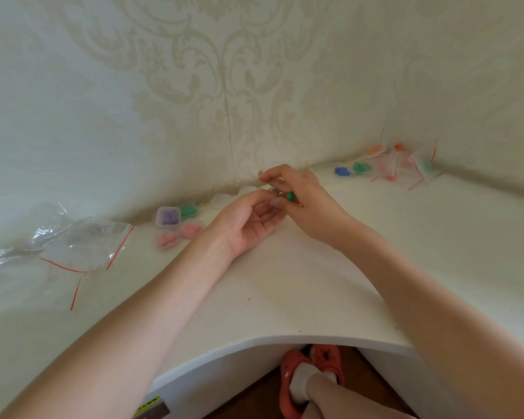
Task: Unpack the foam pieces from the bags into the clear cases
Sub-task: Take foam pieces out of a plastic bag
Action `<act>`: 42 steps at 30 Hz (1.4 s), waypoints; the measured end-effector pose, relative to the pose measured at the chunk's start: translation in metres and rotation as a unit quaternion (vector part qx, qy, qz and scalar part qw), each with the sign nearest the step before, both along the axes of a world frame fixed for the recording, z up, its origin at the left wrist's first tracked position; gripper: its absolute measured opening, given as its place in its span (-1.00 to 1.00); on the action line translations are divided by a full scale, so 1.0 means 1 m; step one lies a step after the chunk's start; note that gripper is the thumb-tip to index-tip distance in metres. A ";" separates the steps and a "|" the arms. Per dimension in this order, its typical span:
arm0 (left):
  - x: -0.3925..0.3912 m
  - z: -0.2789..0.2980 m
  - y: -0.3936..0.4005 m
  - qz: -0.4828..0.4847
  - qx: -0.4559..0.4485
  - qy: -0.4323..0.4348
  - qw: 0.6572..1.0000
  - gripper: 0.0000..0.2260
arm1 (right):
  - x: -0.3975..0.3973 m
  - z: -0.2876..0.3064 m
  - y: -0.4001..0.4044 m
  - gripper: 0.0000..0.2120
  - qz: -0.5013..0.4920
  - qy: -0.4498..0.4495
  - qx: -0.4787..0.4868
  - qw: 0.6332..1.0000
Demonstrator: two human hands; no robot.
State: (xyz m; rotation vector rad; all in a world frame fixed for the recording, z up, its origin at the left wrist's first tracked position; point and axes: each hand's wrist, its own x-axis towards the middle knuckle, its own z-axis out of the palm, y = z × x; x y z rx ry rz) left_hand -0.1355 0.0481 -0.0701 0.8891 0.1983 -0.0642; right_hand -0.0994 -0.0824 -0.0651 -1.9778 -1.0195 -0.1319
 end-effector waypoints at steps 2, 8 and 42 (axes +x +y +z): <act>0.000 0.002 0.000 0.016 -0.007 0.007 1.000 -0.84 | -0.004 0.004 0.001 -0.69 0.023 0.030 0.055 0.998; -0.001 0.001 0.000 0.007 -0.046 0.010 0.999 -0.90 | -0.002 0.015 -0.005 -0.81 -0.088 0.066 0.189 0.976; 0.003 -0.001 -0.008 0.045 0.005 -0.013 0.999 -0.76 | 0.003 0.009 -0.008 -0.78 -0.169 0.071 0.149 0.972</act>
